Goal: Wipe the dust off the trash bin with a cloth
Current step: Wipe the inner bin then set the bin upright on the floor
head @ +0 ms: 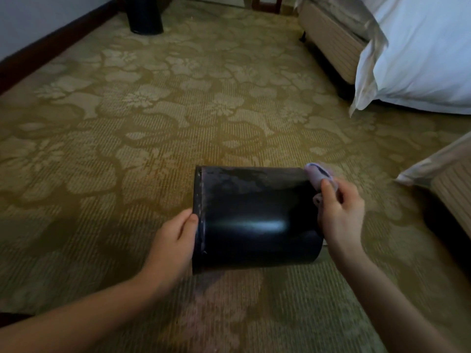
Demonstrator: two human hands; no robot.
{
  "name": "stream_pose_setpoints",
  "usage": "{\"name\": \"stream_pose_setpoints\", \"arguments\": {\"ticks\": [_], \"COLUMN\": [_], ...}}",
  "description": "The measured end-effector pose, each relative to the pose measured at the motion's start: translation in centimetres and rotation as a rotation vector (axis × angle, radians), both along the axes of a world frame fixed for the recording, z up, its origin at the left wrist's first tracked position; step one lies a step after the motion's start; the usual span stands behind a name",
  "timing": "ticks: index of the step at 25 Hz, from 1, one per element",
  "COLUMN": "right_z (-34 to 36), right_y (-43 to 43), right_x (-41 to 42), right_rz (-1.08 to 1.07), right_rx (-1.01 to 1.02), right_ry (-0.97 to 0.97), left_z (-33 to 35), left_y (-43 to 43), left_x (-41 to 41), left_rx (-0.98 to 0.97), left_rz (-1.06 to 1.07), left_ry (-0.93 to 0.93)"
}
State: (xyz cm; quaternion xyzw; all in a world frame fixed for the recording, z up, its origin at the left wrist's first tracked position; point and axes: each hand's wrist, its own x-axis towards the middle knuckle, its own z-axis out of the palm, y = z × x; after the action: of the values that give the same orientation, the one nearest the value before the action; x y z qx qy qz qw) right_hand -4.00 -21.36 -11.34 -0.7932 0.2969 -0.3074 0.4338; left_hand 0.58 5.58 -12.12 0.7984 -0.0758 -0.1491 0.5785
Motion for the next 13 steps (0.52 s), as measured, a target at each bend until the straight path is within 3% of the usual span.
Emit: {"name": "stream_pose_setpoints", "arguments": {"ticks": [3, 6, 8, 10, 13], "right_z": [-0.6, -0.5, -0.9, -0.7, 0.0], "right_y": [3.1, 11.2, 15.6, 13.6, 4.4], "right_x": [0.8, 3.2, 3.9, 4.5, 3.4], "right_rz": [-0.004, 0.291, 0.445, 0.486, 0.288], "right_rx": [-0.459, -0.725, -0.817, -0.88, -0.86], "right_ry": [0.14, 0.196, 0.203, 0.152, 0.229], "left_z": [-0.9, -1.4, -2.0, -2.6, -2.5], "left_y": [0.7, 0.8, 1.0, 1.2, 1.2], "left_x": [0.4, 0.3, 0.4, 0.4, -0.6], "left_rx": [0.083, 0.12, 0.133, 0.154, 0.16], "left_rz": [-0.059, -0.056, -0.046, -0.051, -0.07], "left_ry": [-0.152, -0.278, -0.351, -0.367, -0.345]}}
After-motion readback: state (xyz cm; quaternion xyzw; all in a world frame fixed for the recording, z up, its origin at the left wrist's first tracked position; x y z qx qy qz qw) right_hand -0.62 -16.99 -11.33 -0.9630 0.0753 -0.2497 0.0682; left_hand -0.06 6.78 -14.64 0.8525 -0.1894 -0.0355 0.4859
